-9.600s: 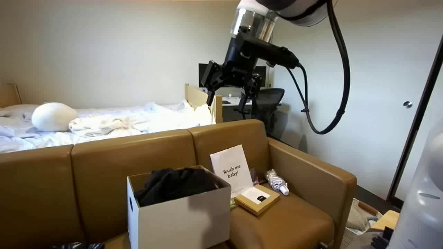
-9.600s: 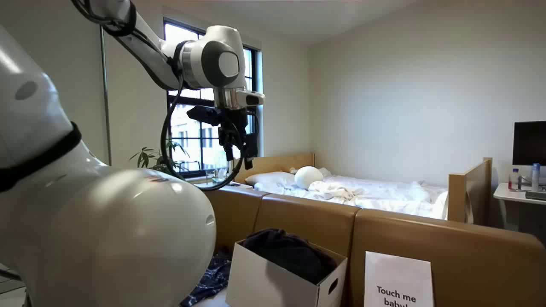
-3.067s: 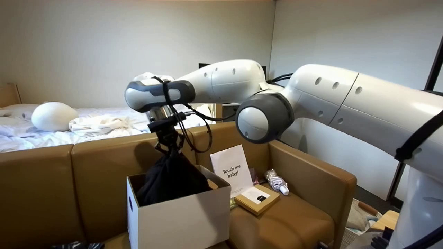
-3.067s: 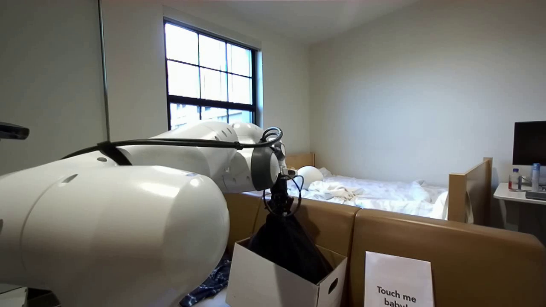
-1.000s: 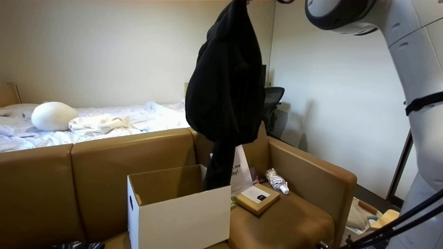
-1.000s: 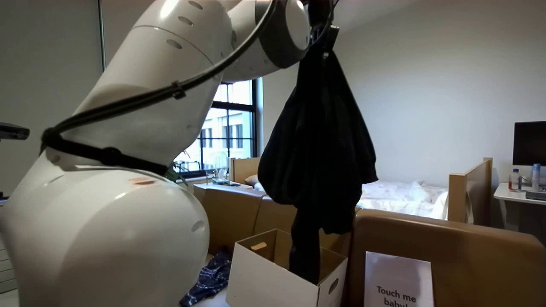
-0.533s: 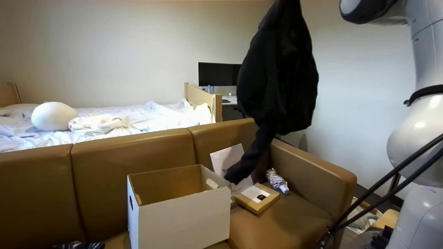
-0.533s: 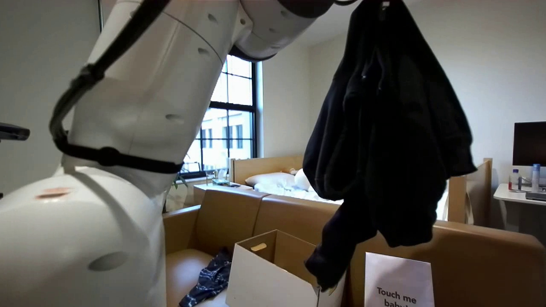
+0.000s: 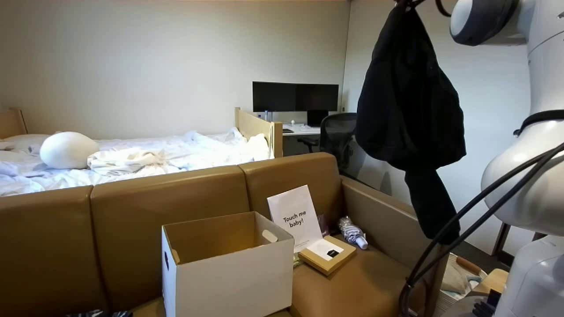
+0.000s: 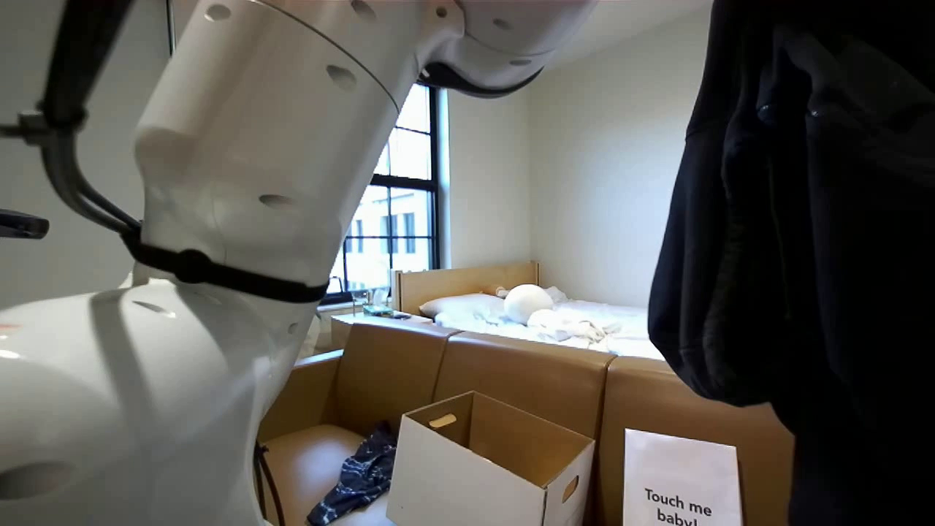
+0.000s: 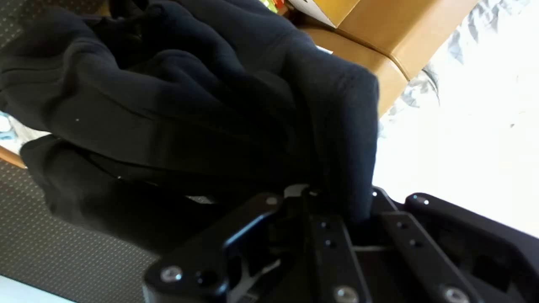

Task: Remove the hoodie from the box and put it on the couch

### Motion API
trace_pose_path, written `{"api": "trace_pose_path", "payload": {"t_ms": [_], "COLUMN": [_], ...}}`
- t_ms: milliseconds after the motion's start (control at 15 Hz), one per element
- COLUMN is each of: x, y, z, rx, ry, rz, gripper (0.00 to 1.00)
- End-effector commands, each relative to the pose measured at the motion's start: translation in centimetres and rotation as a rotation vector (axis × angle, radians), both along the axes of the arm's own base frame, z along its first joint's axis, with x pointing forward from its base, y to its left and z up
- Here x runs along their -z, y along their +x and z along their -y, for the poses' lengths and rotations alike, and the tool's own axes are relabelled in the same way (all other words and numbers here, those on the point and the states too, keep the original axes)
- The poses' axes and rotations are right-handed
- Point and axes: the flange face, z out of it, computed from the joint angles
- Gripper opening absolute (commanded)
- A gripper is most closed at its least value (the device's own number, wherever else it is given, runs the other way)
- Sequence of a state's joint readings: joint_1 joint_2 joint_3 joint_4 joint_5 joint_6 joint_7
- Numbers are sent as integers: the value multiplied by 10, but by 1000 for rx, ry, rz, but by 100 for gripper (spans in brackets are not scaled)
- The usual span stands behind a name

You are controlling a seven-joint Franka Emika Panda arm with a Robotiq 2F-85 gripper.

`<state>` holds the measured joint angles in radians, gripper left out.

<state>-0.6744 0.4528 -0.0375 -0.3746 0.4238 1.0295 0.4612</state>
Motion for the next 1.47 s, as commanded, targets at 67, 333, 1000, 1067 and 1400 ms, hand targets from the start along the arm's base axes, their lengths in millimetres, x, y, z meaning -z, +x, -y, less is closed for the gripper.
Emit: {"api": "trace_pose_path", "payload": {"t_ms": [67, 333, 1000, 1067, 1400], "x": [45, 97, 143, 147, 154], "y": [89, 136, 140, 139, 130], "z": [-55, -65, -58, -60, -91], "rx": [-130, -190, -331, -362, -448], "ry": [-68, -43, 86, 106, 121], "rz": [-40, -91, -206, -219, -363], "gripper": [6, 6, 67, 74, 100]}}
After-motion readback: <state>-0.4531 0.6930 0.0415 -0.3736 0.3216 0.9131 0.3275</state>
